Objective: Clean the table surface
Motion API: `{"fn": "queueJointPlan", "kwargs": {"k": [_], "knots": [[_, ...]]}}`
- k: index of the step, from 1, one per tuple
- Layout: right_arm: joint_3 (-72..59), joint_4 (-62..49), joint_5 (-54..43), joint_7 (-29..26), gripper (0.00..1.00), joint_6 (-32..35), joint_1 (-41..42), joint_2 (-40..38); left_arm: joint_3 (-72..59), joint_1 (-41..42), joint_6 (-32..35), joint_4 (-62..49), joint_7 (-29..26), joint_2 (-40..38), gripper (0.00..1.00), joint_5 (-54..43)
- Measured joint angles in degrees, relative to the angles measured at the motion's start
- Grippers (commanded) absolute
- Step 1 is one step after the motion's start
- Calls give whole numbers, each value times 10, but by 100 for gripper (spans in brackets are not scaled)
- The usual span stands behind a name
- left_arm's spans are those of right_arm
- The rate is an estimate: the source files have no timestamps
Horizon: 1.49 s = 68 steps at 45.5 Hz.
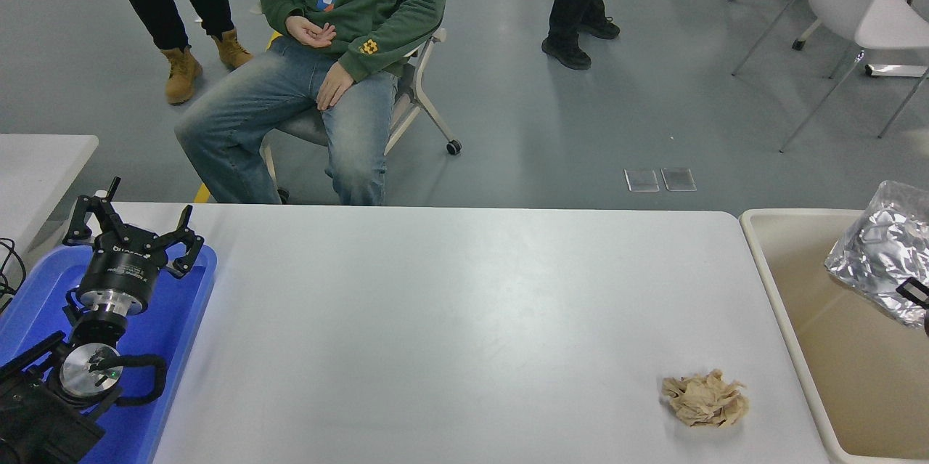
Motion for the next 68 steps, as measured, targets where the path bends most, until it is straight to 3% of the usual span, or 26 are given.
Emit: {"fn": "queueJointPlan", "kwargs": {"k": [3,24,30,40,46,52,68], "knots": [[1,0,1,-3,11,-1,-3,2,0,0,0,0,0,0,100,0],[2,0,1,-11,12,-3,-14,17,0,0,0,0,0,0,100,0],[2,0,1,-12,34,-4,-15,20,0,0,0,0,0,0,100,0],[3,0,1,-12,53,-6,-13,21,0,0,0,0,0,0,100,0],[3,0,1,-12,70,-7,-11,20,0,0,0,0,0,0,100,0],[11,1,2,-11,97,-8,-9,20,0,0,0,0,0,0,100,0],[94,10,4,-7,98,0,11,17,0,0,0,0,0,0,100,0]]}}
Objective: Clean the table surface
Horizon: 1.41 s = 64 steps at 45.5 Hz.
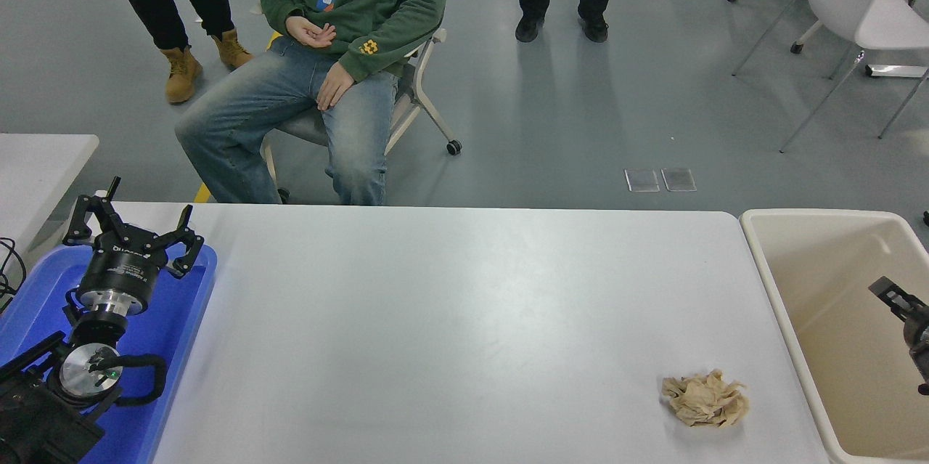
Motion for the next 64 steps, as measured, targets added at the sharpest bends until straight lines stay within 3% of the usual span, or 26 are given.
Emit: {"fn": "queueJointPlan", "kwargs": {"k": [11,36,45,64], "knots": [[87,73,1,3,98,23,28,-38,0,0,0,0,0,0,100,0],[319,404,1,4,98,52,63,-173,0,0,0,0,0,0,100,0],[367,484,21,3,98,43,62,-166,0,0,0,0,0,0,100,0],[427,555,172,27,98,33,37,-105,0,0,0,0,0,0,100,0]]}}
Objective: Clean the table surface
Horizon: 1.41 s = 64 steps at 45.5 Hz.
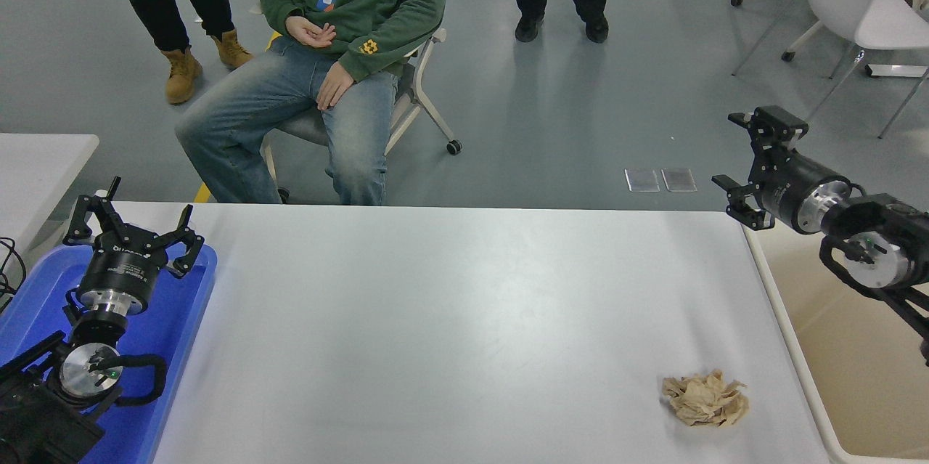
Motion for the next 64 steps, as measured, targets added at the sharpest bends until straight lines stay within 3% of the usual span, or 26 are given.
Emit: {"fn": "queueJointPlan", "kwargs": {"k": [26,64], "knots": [[131,0,96,75,98,22,-123,129,0,0,0,0,0,0,100,0],[148,-22,132,89,98,41,-151,151,0,0,0,0,0,0,100,0]]}}
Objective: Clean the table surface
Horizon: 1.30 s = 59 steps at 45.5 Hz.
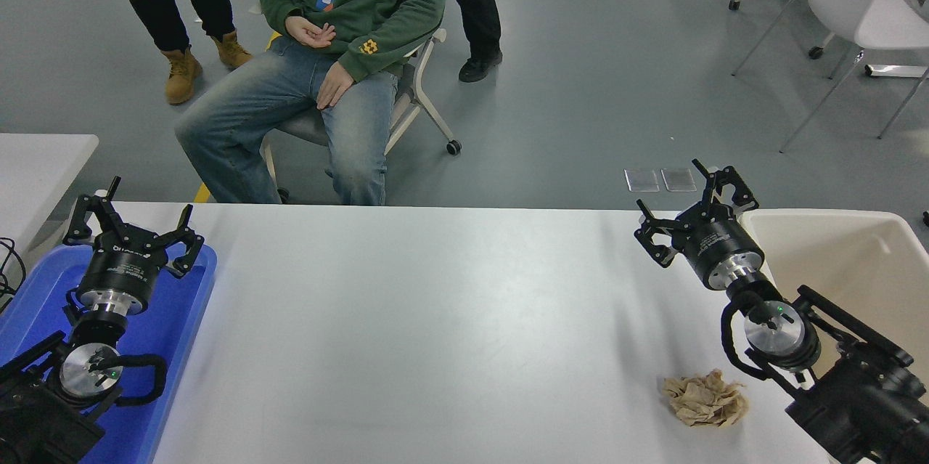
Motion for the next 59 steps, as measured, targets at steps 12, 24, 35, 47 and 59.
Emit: {"fn": "queueJointPlan", "kwargs": {"k": [12,24,35,47,59], "knots": [[2,0,0,0,98,0,0,-2,0,0,0,0,0,0,100,0],[0,3,-7,0,98,1,0,-12,0,0,0,0,0,0,100,0],[-5,8,-63,-2,98,-2,8,-55,0,0,0,0,0,0,100,0],[-22,23,-190,-7,98,-4,22,-136,0,0,0,0,0,0,100,0],[-46,74,-353,-8,98,0,33,-247,0,0,0,0,0,0,100,0]]}}
